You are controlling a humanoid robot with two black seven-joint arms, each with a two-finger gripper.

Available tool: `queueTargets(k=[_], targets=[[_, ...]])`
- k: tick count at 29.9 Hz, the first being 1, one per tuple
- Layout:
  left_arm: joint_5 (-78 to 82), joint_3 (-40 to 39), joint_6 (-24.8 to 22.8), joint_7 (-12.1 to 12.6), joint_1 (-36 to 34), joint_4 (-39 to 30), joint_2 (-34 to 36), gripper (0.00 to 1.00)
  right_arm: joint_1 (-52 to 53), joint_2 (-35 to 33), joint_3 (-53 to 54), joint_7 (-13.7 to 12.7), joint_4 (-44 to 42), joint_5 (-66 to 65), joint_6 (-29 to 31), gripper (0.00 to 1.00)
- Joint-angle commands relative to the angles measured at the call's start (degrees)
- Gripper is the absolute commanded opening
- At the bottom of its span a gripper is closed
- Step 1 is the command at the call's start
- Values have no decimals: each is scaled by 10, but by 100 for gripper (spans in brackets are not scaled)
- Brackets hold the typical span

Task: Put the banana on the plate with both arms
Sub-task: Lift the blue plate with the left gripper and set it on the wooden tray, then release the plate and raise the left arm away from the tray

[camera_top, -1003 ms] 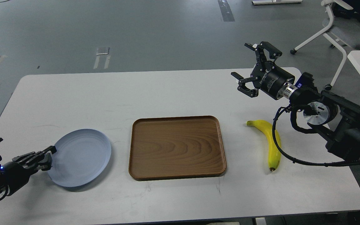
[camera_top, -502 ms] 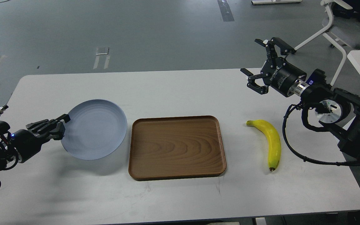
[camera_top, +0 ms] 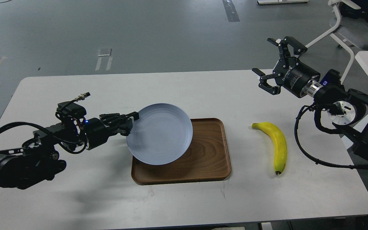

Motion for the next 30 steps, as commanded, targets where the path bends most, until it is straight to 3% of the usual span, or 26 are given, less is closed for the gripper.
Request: queueTargets(k=[1, 9, 19, 20, 22, 23, 24, 30], targets=[[-2, 25, -3, 2, -21, 41, -47, 0, -5, -11, 4, 0, 4, 0, -1, 100], [-1, 26, -24, 2, -19, 122, -141, 0, -15, -19, 9, 1, 4, 1, -1, 100], [-13, 43, -23, 2, -13, 123, -149, 0, -16, -21, 15, 1, 4, 1, -1, 100], [-13, 43, -23, 1, -13, 123, -149, 5, -16, -21, 15, 1, 4, 1, -1, 100], [-14, 42, -21, 1, -13, 122, -149, 33, -16, -21, 15, 1, 4, 1, -1, 100], [-14, 37, -20, 1, -14, 122, -147, 58, -15, -21, 15, 1, 5, 1, -1, 100], [-21, 35, -20, 1, -14, 122, -146, 75, -15, -22, 15, 1, 6, 1, -1, 100], [-163, 27, -19, 0, -22, 96, -146, 97, -15, -28, 9, -1, 10, -2, -1, 100]])
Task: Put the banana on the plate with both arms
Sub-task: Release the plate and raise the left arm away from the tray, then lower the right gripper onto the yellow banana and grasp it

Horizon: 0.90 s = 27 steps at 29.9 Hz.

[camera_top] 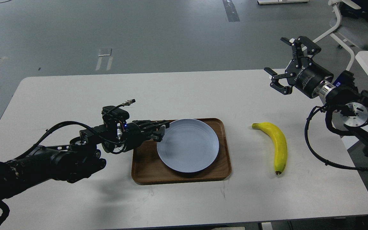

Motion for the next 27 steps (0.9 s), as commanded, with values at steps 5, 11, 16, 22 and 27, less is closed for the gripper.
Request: queueTargets(k=[5, 11, 16, 22, 27], targets=[[-277, -41, 0, -2, -55, -22, 7, 98, 13, -58, -26, -7, 59, -116, -2, 100], [-482, -142, -24, 14, -124, -22, 53, 98, 26, -137, -33, 2, 152, -554, -28, 99], [-577, -222, -70, 99, -120, -22, 89, 98, 28, -191, -123, 20, 210, -780, -69, 99], [-626, -290, -80, 161, -87, -24, 131, 98, 20, -201, -220, 22, 219, -946, -124, 96], [-625, -290, -83, 156, -68, -28, 146, 98, -3, -193, -250, 22, 216, -919, -148, 89]])
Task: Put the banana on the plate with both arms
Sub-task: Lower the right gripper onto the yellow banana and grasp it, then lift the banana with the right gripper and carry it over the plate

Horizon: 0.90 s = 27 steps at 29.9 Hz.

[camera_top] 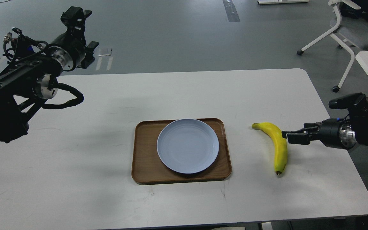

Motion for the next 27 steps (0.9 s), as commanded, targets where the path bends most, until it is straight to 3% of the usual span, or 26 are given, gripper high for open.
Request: queueTargets(k=[1, 9, 20, 27], targets=[[1, -1, 0, -3, 15, -2, 8, 98, -21, 10, -14, 0, -3, 22, -15, 89], [1, -1, 5, -26, 31, -39, 20, 98, -21, 33, -16, -1, -15, 21, -25, 86], [7, 0, 7, -28, 41, -43, 20, 98, -22, 39, -19, -1, -34, 20, -31, 86], [7, -1, 7, -37, 47, -43, 20, 98, -5, 88, -20, -1, -59, 20, -26, 87]])
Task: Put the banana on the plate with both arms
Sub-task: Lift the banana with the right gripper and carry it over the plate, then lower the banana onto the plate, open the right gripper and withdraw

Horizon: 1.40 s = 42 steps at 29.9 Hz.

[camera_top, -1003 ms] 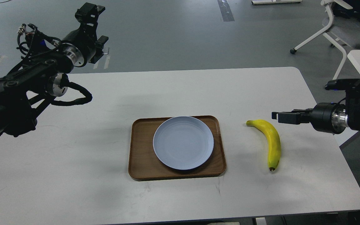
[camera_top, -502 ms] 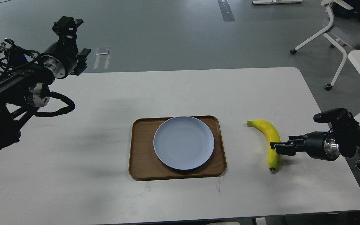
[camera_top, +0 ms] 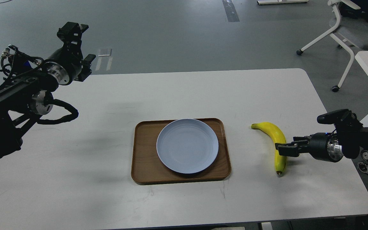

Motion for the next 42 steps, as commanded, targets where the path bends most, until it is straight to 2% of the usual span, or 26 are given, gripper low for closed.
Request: queueTargets(k=[1, 7, 9, 10, 11, 13, 14, 15, 16, 17, 20, 22, 26, 33, 35, 42], targets=[[0, 0, 0, -9, 1, 0, 0, 98, 10, 21, 0, 0, -17, 0, 2, 87], [1, 1, 0, -13, 5, 0, 0, 98, 24, 36, -35, 0, -24, 0, 3, 86], [1, 1, 0, -13, 9, 0, 0, 98, 30, 36, -50, 0, -24, 0, 3, 75], [1, 1, 0, -13, 10, 0, 0, 98, 31, 35, -57, 2, -23, -1, 3, 64], [2, 3, 0, -13, 12, 0, 0, 98, 36, 34, -61, 4, -22, -1, 2, 47], [2, 5, 0, -13, 13, 0, 0, 98, 41, 33, -65, 11, -22, -1, -3, 33], [4, 6, 0, -13, 14, 0, -1, 98, 46, 33, -64, 24, -23, -1, -9, 19], [4, 6, -1, -13, 15, 0, -2, 98, 49, 34, -64, 31, -22, -1, -15, 12], [4, 8, 0, -13, 16, 0, -2, 98, 56, 35, -63, 47, -22, -1, -33, 0], [4, 8, 0, -13, 18, 0, -3, 98, 64, 36, -63, 64, -23, -1, -56, 0], [5, 9, 0, -13, 21, 0, -4, 98, 74, 37, -61, 75, -23, -1, -103, 0], [9, 9, 0, -13, 21, 0, -4, 98, 86, 40, -58, 82, -22, 0, -123, 0], [9, 9, 0, -13, 21, 0, -4, 98, 131, 76, -62, 113, -23, -1, -136, 0], [9, 9, 1, -13, 22, 0, -4, 98, 188, 180, -102, 124, -41, -2, -137, 0], [9, 9, 6, -13, 22, 0, -4, 98, 196, 234, -135, 126, -78, -1, -138, 0], [9, 9, 8, -13, 23, 0, 2, 98, 168, 306, -145, 128, -153, -1, -138, 0]])
